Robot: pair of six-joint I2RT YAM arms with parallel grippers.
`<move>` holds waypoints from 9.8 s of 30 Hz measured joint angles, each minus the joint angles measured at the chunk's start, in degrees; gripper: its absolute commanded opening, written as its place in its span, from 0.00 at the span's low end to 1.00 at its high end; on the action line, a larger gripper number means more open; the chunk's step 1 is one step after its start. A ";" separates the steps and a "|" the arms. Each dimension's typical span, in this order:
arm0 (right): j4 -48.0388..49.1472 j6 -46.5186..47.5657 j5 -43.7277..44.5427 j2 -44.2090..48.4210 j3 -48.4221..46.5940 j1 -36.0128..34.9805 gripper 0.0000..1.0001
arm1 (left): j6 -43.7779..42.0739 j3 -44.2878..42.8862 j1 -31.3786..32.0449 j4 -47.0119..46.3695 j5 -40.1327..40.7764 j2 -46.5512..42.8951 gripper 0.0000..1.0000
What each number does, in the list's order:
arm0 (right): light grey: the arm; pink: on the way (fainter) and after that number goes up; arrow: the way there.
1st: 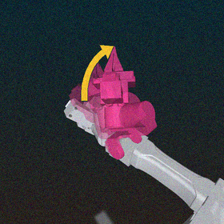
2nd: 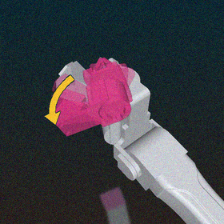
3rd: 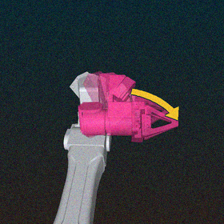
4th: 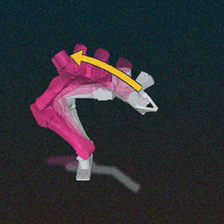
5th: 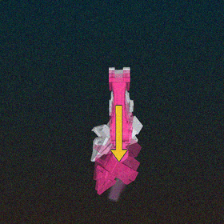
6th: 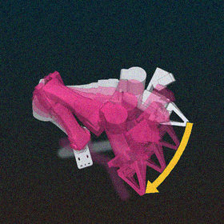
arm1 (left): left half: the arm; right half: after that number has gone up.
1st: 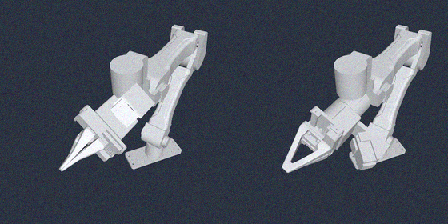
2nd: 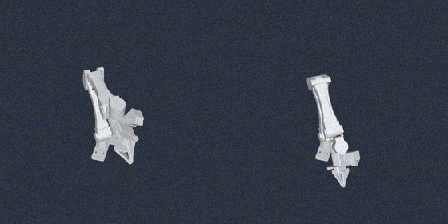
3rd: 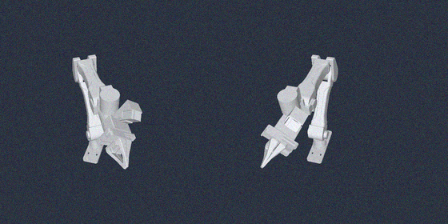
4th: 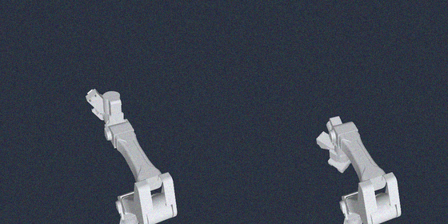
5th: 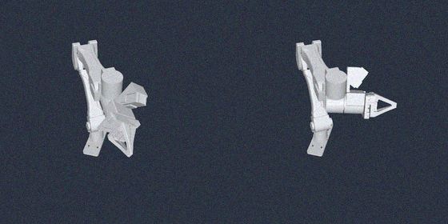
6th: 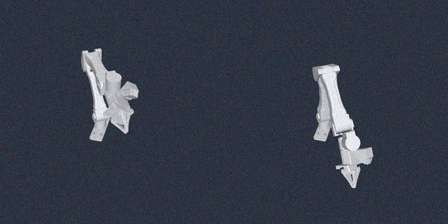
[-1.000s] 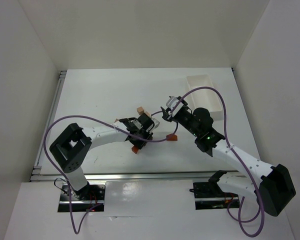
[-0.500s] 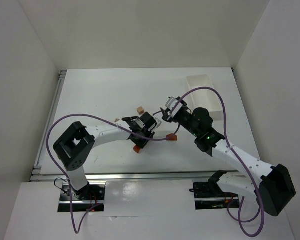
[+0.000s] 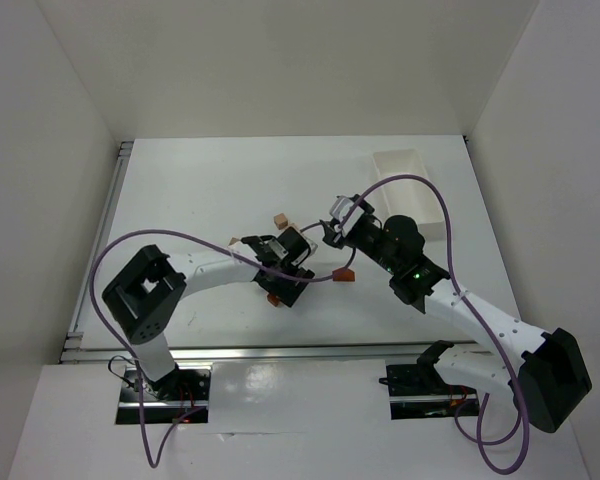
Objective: Build the wood block tower
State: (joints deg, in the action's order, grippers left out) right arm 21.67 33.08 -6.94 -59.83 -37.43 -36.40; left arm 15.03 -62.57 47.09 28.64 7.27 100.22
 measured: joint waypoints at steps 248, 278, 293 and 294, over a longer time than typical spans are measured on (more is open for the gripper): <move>-28.48 -31.67 13.00 -32.20 -17.00 -14.86 0.08 | 25.40 14.14 -42.29 -2.14 -13.60 -39.54 0.99; -28.39 -30.51 12.07 -31.04 -16.52 -15.13 0.52 | 23.98 13.42 -39.63 -2.27 -13.44 -36.26 0.99; -28.39 -30.64 12.15 -31.04 -16.52 -15.10 0.48 | 23.98 12.66 -38.99 -2.08 -12.79 -36.26 0.99; -28.39 -30.67 12.20 -31.04 -16.52 -15.10 0.48 | 23.98 12.66 -39.01 -2.05 -12.63 -36.26 0.99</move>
State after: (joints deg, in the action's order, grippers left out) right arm -6.72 2.42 5.26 -90.87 -53.95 -51.51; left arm 39.00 -49.91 8.08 26.59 -5.37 63.96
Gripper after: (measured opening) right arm 0.481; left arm 0.992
